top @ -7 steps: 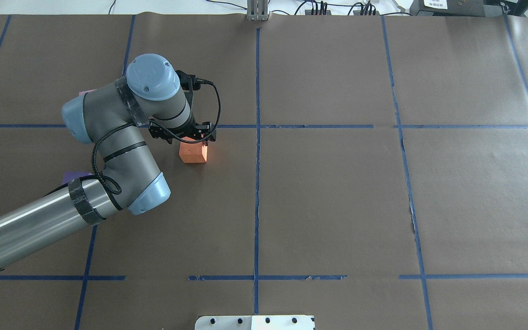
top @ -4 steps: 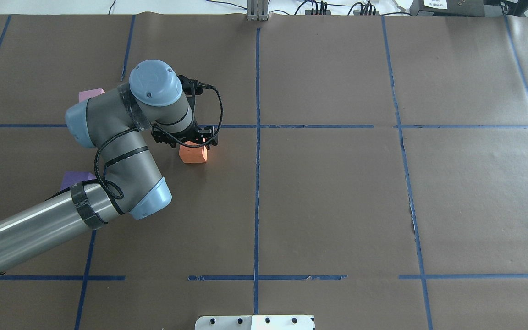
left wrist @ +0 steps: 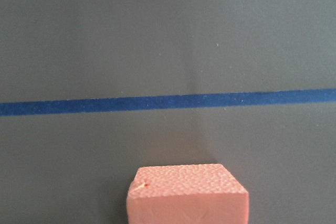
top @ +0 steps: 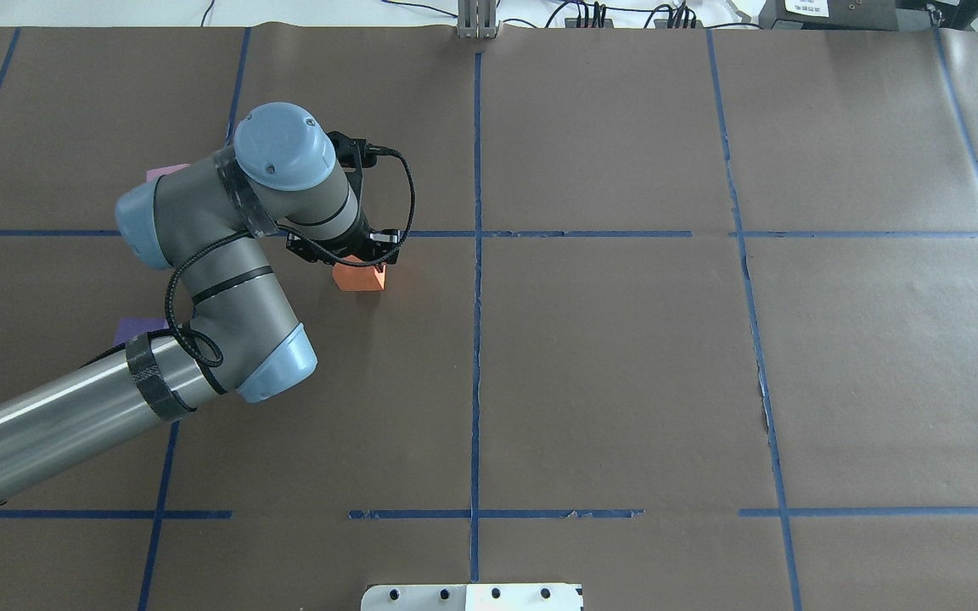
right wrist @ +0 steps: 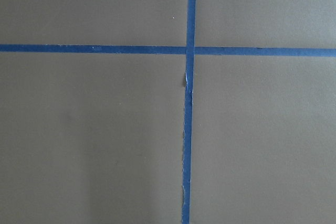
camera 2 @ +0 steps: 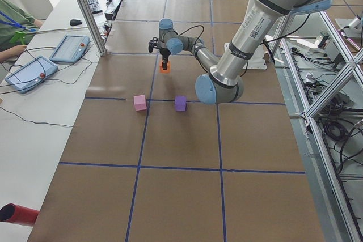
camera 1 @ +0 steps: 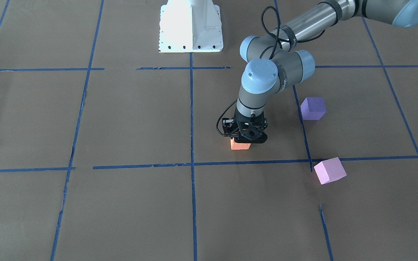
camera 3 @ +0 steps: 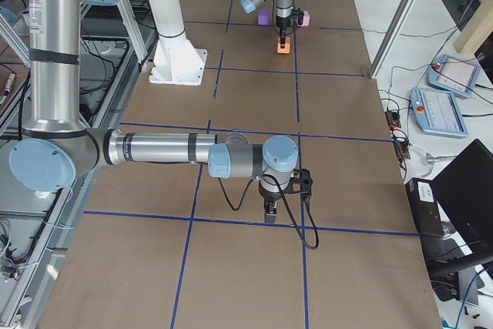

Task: Arrange blocks in a line
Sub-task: 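Lift the orange cube and carry it toward the pink cube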

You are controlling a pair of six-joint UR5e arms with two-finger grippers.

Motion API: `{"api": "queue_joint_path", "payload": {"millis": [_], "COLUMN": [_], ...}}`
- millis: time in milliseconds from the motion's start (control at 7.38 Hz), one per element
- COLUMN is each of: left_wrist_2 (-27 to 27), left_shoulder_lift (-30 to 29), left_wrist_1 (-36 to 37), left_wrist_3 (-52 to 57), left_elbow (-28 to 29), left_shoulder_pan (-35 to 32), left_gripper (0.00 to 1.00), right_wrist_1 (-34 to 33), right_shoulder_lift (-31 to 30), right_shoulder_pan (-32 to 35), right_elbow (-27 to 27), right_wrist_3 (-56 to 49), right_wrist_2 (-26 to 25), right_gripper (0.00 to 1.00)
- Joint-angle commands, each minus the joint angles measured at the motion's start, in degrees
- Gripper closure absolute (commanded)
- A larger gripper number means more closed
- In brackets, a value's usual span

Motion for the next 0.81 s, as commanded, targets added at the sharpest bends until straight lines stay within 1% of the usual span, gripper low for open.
{"api": "queue_joint_path", "payload": {"millis": [0,136,271,407,542,678], "left_wrist_2": [-2.82,-3.09,-3.18,-3.18,-4.05,-4.50], "left_shoulder_lift": [1.57,5.07,10.59,15.95,20.53,20.92], "left_wrist_1": [12.57,13.69,12.57,9.95,6.09,3.53], "left_wrist_3": [4.01,4.48,4.66,6.57,8.94,9.14], "left_elbow": [-11.12,-16.06,-20.20,-23.20,-23.93,-21.76], "left_shoulder_pan": [-4.77,-5.31,-6.27,-8.89,-10.75,-10.68], "left_gripper": [1.00,1.00,1.00,1.00,1.00,1.00], "right_wrist_1": [0.00,0.00,0.00,0.00,-0.09,0.00], "right_shoulder_lift": [0.00,0.09,0.00,0.00,0.00,0.00], "right_shoulder_pan": [0.02,0.02,0.02,-0.07,0.02,-0.07], "right_elbow": [0.00,0.00,0.00,0.00,0.00,0.00], "right_wrist_3": [0.00,0.00,0.00,0.00,0.00,0.00], "right_wrist_2": [0.00,0.00,0.00,0.00,0.00,0.00], "right_gripper": [0.00,0.00,0.00,0.00,0.00,0.00]}}
